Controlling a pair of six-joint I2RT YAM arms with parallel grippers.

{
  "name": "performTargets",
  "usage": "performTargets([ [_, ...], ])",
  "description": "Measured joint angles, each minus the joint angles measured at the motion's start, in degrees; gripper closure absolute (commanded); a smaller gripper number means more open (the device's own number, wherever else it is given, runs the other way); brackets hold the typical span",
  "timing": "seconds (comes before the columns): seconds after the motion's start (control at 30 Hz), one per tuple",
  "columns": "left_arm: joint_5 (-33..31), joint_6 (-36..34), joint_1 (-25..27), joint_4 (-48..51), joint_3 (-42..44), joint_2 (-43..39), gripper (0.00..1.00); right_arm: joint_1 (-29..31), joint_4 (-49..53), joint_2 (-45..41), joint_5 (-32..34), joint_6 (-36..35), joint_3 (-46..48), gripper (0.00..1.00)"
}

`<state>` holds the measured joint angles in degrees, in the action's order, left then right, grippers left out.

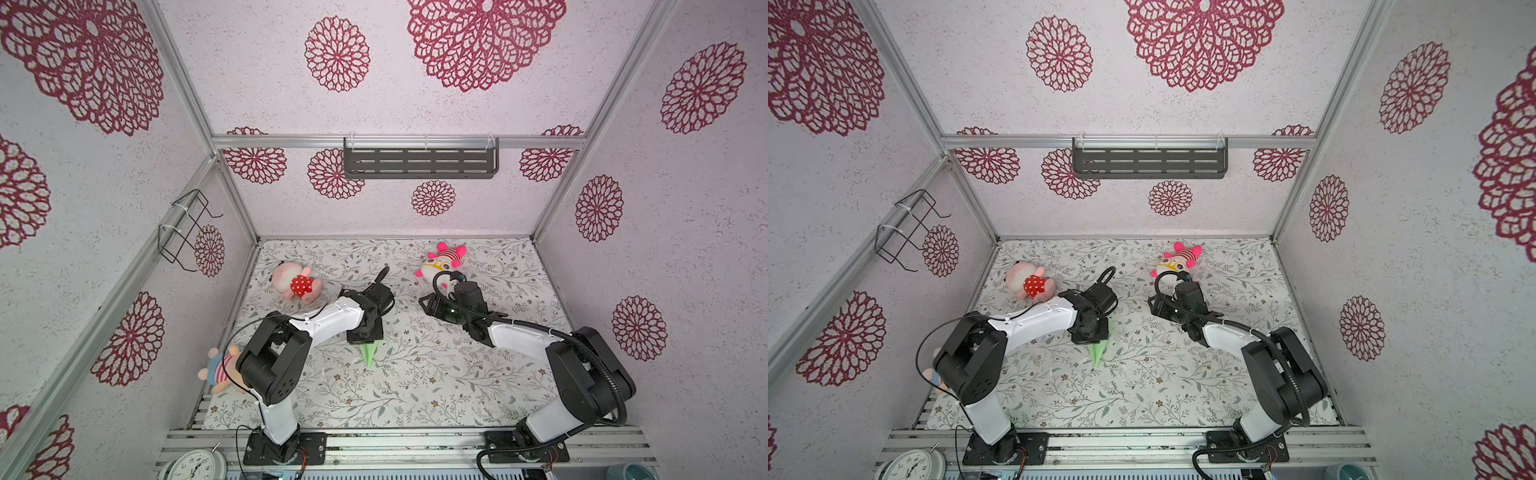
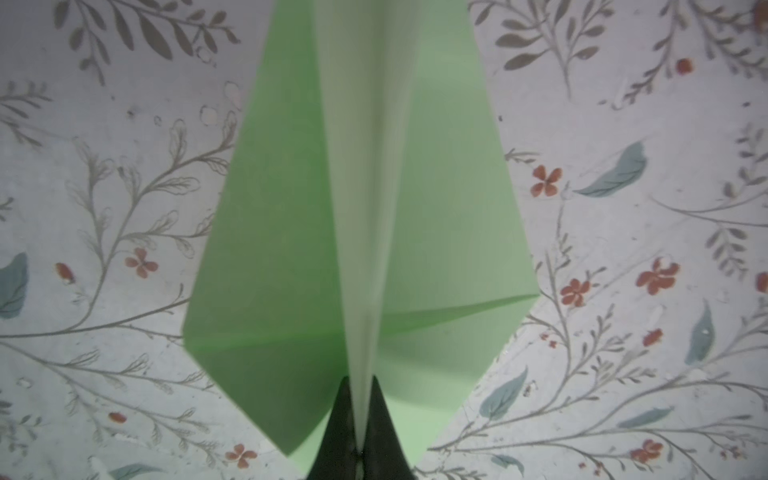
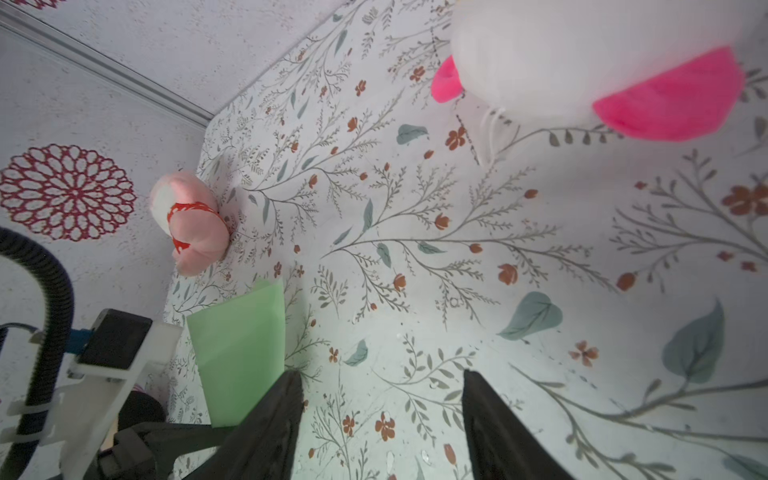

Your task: Fold a paper plane with a square sheet of paper (pick it up from the middle)

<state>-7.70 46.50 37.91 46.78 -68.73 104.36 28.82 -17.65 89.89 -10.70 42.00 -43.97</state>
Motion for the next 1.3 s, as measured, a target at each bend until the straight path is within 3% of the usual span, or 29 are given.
performTargets([
  [0.2,-0.6,0.2,0.7,1.5,-0.6,3.5,0.77,0.0,0.1,0.0,-0.1,0.1,0.5,0.35],
  [0.3,-0.6,0.6,1.0,1.7,-0.5,4.0,0.76,0.0,-0.4,0.0,-0.3,0.3,0.5,0.35],
  [0.9,-1.5,1.2,1.3,1.9,-1.4,4.3,0.94,-0.3,-1.2,0.5,-1.1,1.0,0.7,0.33],
  [1.13,-1.9,0.2,1.6,1.1,-8.2,4.6,0.94,-3.4,1.6,-3.3,2.4,-1.1,0.9,0.30],
  [1.3,-2.1,-1.3,1.6,0.8,-16.8,10.2,0.92,-6.8,2.3,-8.1,4.9,-3.0,2.2,0.29],
])
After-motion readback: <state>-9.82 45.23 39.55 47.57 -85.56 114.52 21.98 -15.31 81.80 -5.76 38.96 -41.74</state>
